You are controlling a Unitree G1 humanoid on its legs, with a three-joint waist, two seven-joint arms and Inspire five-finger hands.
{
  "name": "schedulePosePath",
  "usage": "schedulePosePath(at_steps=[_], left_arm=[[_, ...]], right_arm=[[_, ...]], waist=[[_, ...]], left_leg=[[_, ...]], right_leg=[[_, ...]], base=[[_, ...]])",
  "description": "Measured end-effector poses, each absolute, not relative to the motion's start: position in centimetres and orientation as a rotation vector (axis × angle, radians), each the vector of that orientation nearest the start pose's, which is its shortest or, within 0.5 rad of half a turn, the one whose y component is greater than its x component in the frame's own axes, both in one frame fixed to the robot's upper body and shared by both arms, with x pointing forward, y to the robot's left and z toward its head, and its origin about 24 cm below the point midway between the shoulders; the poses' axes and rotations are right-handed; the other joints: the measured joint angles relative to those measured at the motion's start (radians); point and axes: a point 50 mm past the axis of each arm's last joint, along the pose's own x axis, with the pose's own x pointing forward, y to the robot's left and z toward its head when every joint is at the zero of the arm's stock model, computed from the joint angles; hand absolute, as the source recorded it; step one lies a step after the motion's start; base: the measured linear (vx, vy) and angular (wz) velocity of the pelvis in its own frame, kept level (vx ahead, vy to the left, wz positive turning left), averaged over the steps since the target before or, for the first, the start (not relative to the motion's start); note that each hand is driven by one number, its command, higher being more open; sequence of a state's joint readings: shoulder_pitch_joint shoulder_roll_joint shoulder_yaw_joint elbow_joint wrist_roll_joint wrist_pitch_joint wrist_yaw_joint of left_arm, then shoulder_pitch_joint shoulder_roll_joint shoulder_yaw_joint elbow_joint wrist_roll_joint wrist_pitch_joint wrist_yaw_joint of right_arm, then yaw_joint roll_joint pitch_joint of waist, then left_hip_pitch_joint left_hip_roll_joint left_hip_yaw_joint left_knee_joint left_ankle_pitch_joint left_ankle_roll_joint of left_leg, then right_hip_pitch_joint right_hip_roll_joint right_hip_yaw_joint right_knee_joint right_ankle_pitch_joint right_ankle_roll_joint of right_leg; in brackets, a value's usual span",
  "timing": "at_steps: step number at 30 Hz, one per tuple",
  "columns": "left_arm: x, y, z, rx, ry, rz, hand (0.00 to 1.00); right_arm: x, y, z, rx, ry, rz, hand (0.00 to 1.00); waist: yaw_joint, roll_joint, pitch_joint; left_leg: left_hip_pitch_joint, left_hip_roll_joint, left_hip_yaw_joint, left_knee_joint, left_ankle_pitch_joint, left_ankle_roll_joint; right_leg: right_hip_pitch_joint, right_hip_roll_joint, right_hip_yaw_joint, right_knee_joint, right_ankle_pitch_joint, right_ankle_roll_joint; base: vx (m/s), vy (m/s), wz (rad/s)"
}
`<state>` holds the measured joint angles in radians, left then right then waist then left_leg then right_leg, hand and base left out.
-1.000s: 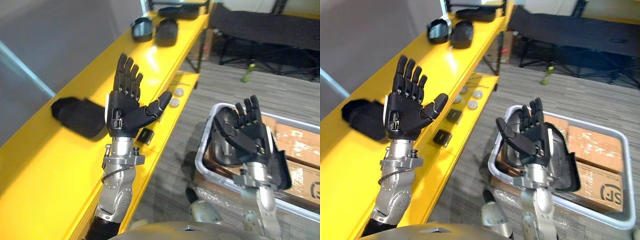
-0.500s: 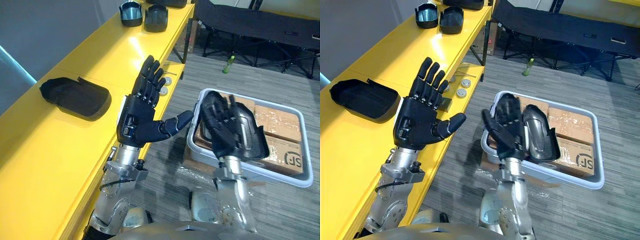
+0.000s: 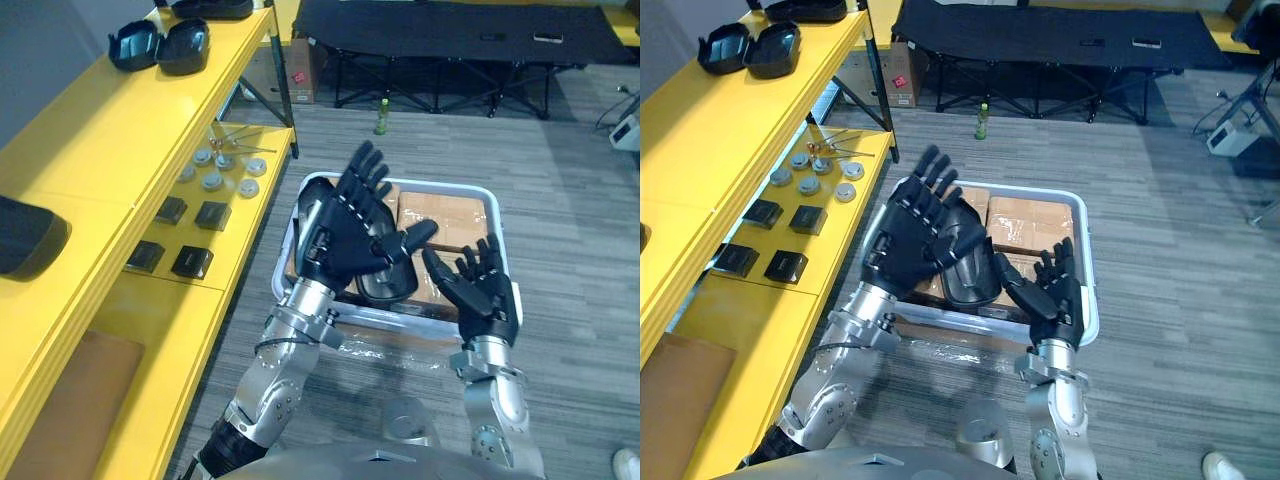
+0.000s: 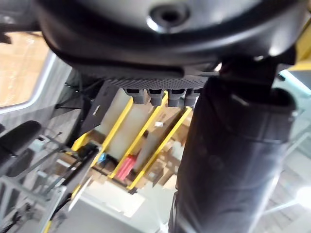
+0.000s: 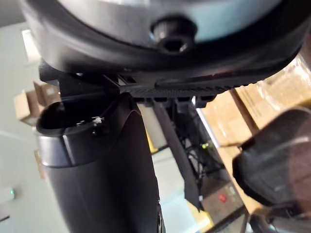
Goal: Walk over and take three plastic housings, then place them on the shelf
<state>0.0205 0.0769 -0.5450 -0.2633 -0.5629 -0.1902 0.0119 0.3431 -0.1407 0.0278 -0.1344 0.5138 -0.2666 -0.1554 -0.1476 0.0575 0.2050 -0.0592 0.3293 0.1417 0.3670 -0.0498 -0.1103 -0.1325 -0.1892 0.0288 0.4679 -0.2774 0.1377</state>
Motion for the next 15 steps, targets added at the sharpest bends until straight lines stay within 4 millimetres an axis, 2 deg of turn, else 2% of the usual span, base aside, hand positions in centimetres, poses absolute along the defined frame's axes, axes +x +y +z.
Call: schedulePosePath(at_steps=[2,4,5,6,7,8,9,11,15], left_arm=[[21.2,4.9,10.1,-0.573,-0.236,-0.486,1.00],[21.1,6.0,9.5,-0.566,-0.222,-0.435,1.00],[21.2,6.7,9.1,-0.560,-0.215,-0.400,1.00],[21.2,7.4,8.9,-0.550,-0.215,-0.374,1.00],[21.3,7.7,8.9,-0.544,-0.216,-0.364,1.00],[21.2,8.3,8.6,-0.540,-0.207,-0.349,1.00],[21.1,8.6,8.3,-0.540,-0.199,-0.342,1.00],[20.8,9.3,7.8,-0.528,-0.180,-0.316,1.00],[20.9,9.7,7.7,-0.485,-0.185,-0.309,1.00]], right_arm=[[17.8,-20.5,2.3,0.301,-0.022,-0.286,1.00],[17.9,-20.5,2.3,0.247,-0.005,-0.283,1.00],[17.9,-20.7,2.3,0.222,-0.004,-0.300,1.00],[18.1,-21.1,2.5,0.219,-0.010,-0.329,1.00],[18.2,-21.2,2.5,0.216,-0.011,-0.344,1.00],[18.4,-21.3,2.3,0.185,0.003,-0.378,1.00],[18.4,-21.4,2.1,0.163,0.016,-0.391,1.00],[18.5,-22.0,0.7,0.091,0.083,-0.469,1.00],[19.5,-24.3,-0.7,0.057,0.148,-0.645,1.00]], waist=[[0.007,0.008,-0.005],[0.010,0.012,-0.008],[0.010,0.015,-0.009],[0.019,0.016,-0.010],[0.025,0.014,-0.009],[0.039,-0.011,0.002],[0.043,-0.017,0.005],[0.067,-0.035,0.006],[0.093,-0.049,0.023]], left_leg=[[0.032,-0.046,-0.017,-0.068,-0.020,-0.013],[0.050,-0.054,-0.020,-0.115,-0.040,-0.006],[0.053,-0.058,-0.028,-0.132,-0.065,-0.016],[0.056,-0.069,-0.034,-0.149,-0.101,-0.040],[0.059,-0.081,-0.037,-0.152,-0.105,-0.065],[0.061,-0.112,-0.034,-0.144,-0.110,-0.077],[0.059,-0.122,-0.034,-0.139,-0.114,-0.082],[0.018,-0.142,-0.039,-0.070,-0.144,-0.074],[-0.066,-0.145,-0.064,0.008,-0.164,-0.059]], right_leg=[[-0.026,0.007,0.024,0.002,0.013,-0.001],[-0.041,0.013,0.032,0.003,0.022,0.006],[-0.048,0.011,0.032,0.004,0.028,0.017],[-0.061,0.003,0.035,0.005,0.037,0.031],[-0.064,-0.007,0.044,0.006,0.042,0.039],[-0.061,-0.034,0.059,-0.004,0.058,0.057],[-0.054,-0.045,0.059,-0.017,0.070,0.064],[-0.027,-0.071,0.049,-0.104,0.137,0.077],[0.016,-0.081,-0.020,-0.265,0.261,0.073]], base=[[-0.09,-0.044,-0.31],[-0.10,0.043,-0.11],[-0.11,0.147,0.02],[-0.12,0.181,0.00],[-0.14,0.227,-0.11],[-0.12,0.189,-0.11],[-0.16,0.227,-0.14],[-0.14,0.207,-0.05],[-0.14,0.149,0.08]])
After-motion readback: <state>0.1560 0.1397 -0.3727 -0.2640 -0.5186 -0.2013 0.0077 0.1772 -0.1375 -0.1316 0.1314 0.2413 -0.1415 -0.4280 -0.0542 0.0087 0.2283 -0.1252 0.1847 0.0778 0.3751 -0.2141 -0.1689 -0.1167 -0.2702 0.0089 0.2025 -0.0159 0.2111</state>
